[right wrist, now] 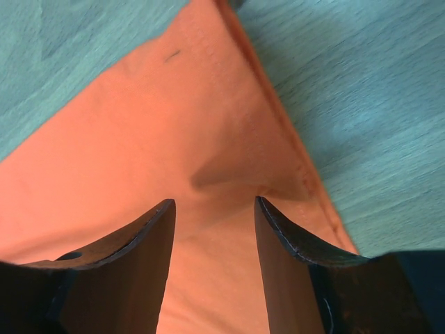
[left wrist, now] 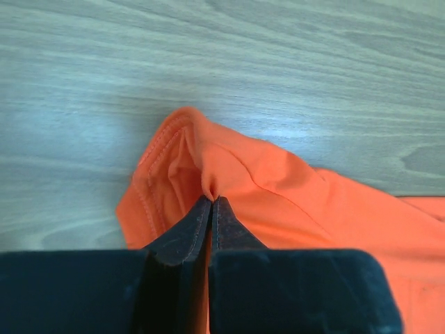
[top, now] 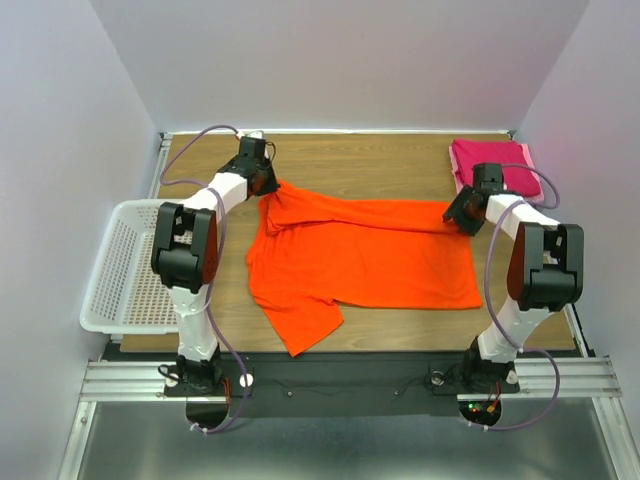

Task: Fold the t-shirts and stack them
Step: Fold the tshirt

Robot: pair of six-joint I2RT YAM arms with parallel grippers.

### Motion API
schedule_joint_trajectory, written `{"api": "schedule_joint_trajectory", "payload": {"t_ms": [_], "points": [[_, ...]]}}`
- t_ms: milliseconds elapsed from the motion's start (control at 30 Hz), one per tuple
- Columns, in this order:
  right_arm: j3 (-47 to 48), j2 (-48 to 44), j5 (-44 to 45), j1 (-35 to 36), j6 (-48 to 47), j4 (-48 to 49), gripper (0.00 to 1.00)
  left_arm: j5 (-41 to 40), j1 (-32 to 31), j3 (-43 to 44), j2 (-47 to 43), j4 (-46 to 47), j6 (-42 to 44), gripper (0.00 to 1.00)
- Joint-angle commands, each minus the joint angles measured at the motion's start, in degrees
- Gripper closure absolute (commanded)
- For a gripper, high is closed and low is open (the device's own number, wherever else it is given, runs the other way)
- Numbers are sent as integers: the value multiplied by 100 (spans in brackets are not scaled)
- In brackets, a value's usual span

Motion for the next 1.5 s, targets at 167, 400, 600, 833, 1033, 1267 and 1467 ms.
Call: {"api": "schedule_joint_trajectory", "payload": {"t_ms": [167,400,600,833,1033,1267,1467], "points": [[-13,2,161,-127,-37,305,46,-134,79,-572,-558,-46,-618,91],[5,-42,196,-136,-90,340,46,226,88,-1153,-848,287,-1190,91],[5,20,248,-153,-55,367,49,77,88,-1400,-1058,340,-1296,91],[-100,72,345,-250,-28,384,54,-2,211,-1585,-1401,322,-1261,91],[-223,169,389,-294,-2,402,64,138,229,-1899,-1279,330,-1269,91],[-267,73,249,-311,-37,428,69,77,229,-2051,-1410,489,-1164,75],[-258,-673,-515,-294,-379,419,47,-467,10,-1971,-2279,428,-304,24]]}}
